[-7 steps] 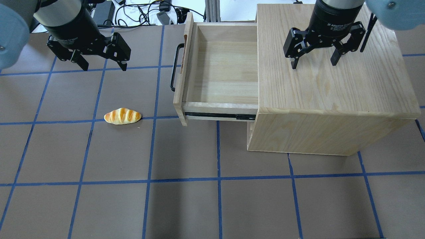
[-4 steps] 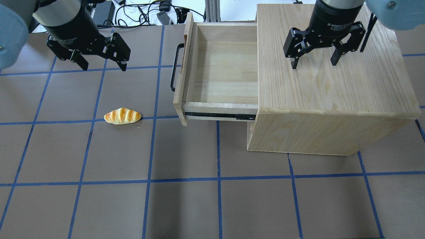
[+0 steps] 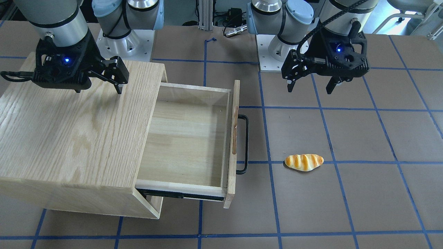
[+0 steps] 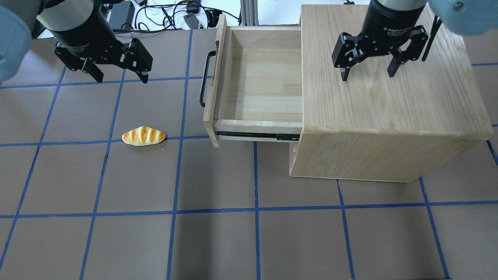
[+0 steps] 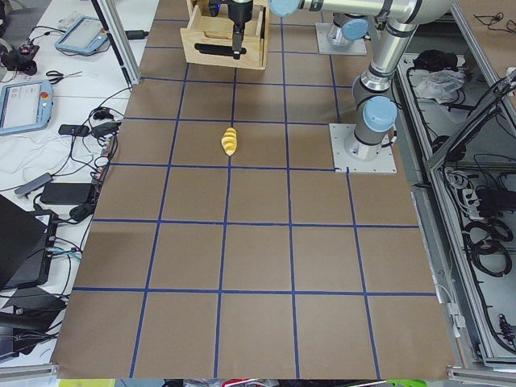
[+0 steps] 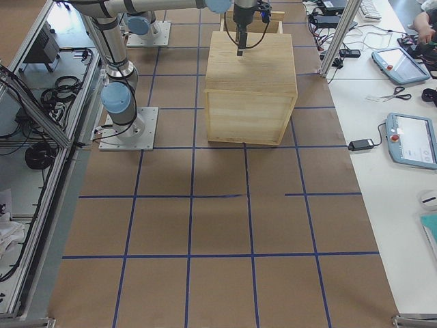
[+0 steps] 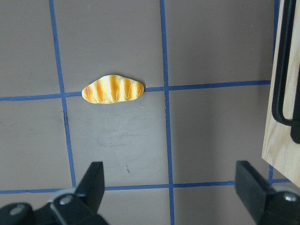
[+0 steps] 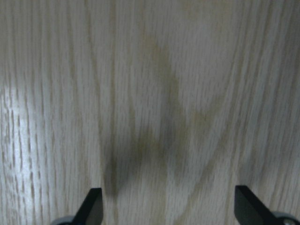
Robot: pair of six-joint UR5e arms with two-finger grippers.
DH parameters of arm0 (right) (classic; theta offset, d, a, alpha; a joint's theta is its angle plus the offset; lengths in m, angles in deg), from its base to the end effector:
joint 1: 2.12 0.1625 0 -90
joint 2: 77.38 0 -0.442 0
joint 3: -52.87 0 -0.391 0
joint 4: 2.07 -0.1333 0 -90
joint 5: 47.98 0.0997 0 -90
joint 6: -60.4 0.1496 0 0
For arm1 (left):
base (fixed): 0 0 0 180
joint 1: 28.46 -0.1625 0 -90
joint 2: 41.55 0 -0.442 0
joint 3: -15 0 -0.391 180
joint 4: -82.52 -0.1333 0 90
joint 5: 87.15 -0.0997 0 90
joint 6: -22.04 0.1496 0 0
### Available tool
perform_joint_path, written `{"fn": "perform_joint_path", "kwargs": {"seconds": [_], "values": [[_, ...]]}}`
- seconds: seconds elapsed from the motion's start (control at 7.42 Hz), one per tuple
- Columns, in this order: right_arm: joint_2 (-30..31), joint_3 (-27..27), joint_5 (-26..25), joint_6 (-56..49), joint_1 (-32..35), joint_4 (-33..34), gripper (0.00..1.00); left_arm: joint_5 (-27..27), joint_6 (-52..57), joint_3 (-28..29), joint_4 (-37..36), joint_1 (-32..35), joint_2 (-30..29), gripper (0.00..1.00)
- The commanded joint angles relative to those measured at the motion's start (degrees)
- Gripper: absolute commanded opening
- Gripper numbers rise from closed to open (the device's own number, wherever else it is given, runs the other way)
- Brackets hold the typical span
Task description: Open upper drawer
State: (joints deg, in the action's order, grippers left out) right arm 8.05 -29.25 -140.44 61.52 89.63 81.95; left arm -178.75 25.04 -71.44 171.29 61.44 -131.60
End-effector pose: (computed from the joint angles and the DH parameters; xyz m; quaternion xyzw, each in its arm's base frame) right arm 0.1426 -0.5141 0.4717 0.0060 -0.9995 -0.0227 0.0220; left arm -0.1282 -0.5026 0.4876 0.0247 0.9987 -0.0410 0.0151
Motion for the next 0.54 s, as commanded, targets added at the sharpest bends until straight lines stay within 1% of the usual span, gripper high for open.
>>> {"fn": "perform_joint_path", "kwargs": {"seconds": [0.0,0.4], "values": [[0.0,0.0,0.0,0.0,0.0,0.0,1.00,-0.1,0.2,0.0,0.3,0.0,0.2,1.00],[0.0,0.0,0.0,0.0,0.0,0.0,1.00,0.0,0.3,0.0,0.8,-0.1,0.4,1.00]]}}
